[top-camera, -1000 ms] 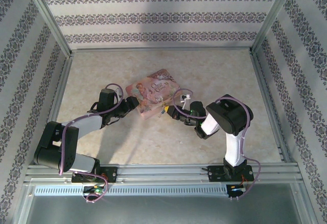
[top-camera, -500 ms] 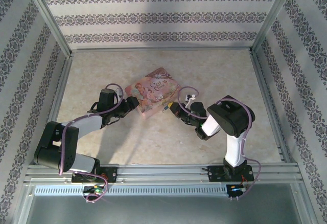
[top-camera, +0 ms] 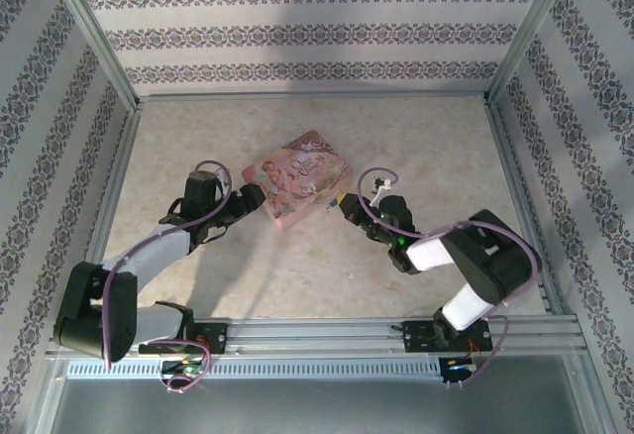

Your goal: Unlock the padlock with the key

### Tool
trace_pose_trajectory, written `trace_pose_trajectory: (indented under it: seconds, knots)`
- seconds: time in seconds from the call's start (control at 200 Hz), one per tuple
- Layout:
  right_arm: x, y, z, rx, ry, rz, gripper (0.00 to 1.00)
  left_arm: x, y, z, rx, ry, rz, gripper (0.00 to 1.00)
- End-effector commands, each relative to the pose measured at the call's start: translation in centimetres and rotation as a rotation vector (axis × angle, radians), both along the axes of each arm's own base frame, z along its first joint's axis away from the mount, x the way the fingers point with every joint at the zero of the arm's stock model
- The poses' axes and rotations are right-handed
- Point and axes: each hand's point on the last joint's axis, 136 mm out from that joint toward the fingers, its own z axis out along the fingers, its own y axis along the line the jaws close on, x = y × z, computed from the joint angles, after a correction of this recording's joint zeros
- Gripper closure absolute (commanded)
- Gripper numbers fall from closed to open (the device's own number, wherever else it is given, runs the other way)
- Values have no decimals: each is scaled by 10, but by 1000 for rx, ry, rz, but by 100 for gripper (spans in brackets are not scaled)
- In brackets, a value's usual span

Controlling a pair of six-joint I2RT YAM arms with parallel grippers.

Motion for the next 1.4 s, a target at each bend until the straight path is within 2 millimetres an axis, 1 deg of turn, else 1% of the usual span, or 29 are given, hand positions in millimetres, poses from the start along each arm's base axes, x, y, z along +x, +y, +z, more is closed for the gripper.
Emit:
trace_pose_trajectory:
  seconds: [0.0, 0.095, 0.18, 0.255, 0.38, 0.49, 0.585, 0.77, 1.019, 1.169, 1.399]
  knots:
    - [-3, -10, 3, -140, -18, -5, 100, -1, 15, 17, 115, -54, 35, 17]
    - [-9, -17, 12, -231, -19, 9, 100, -5, 29, 27, 175, -97, 78, 14]
    - [-15, -26, 21, -318, -18, 20, 100, -10, 40, 41, 216, -149, 117, 11]
    - [-23, -33, 30, -395, -26, 44, 100, -15, 52, 52, 263, -193, 153, 9]
    - [-39, -41, 39, -494, -15, 104, 100, -23, 71, 70, 337, -269, 216, 4]
    - [-55, -50, 40, -559, 27, 149, 100, -29, 85, 81, 375, -323, 278, 0]
    - [-70, -59, 40, -634, 85, 182, 100, -33, 94, 84, 401, -338, 317, 0]
    - [-99, -72, 39, -735, 184, 242, 100, -35, 98, 84, 433, -334, 323, 1]
    - [-127, -79, 36, -800, 287, 309, 100, -34, 101, 86, 443, -341, 335, 1]
    - [-143, -85, 26, -834, 386, 339, 100, -36, 102, 89, 448, -342, 338, 1]
    - [-154, -80, 7, -838, 478, 395, 100, -39, 102, 87, 421, -342, 350, 1]
